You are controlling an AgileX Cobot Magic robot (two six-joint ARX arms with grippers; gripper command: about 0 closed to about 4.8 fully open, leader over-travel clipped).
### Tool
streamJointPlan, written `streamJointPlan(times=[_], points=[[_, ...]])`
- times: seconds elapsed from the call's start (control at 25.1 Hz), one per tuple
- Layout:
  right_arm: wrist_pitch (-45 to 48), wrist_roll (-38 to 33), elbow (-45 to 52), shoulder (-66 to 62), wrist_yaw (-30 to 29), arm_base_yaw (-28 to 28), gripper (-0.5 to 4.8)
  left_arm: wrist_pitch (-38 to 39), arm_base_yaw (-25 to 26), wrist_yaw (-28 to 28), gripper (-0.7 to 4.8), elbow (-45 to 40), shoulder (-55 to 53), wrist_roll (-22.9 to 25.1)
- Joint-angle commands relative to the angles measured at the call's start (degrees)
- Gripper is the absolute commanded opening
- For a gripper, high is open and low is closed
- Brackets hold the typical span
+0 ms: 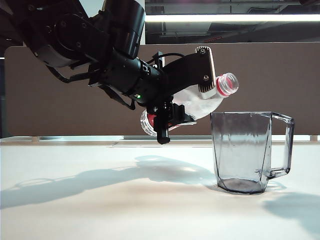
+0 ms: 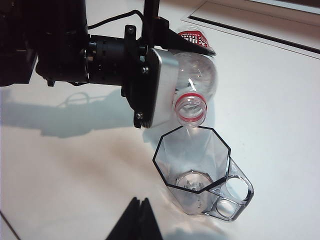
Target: Pick up the mineral water bottle with the left hand on the table and pour water into the mug until it's half full.
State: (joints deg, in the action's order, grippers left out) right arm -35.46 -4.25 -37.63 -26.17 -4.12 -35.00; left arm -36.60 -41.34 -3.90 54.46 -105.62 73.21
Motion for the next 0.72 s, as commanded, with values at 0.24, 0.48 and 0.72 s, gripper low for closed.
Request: streamJointPlan(times=[0.24,0.48,0.72], points=[[0.94,-0.04,-0.42,0.04,-0.11,0.04,-0.08,-3.37,-0.07,-0.17,2.14,0.85,0.72,3.54],[0.94,-0.04,-0.42,0.04,-0.09,0.04,-0.08,-3.34,-0.04,-0.17,2.14,0.87,0.72,5.62],[0.94,-0.04,-0.42,0.04,-0.09,0.04,-0.08,-3.37,-0.04,-0.17,2.14,0.87,0.72,7.26]])
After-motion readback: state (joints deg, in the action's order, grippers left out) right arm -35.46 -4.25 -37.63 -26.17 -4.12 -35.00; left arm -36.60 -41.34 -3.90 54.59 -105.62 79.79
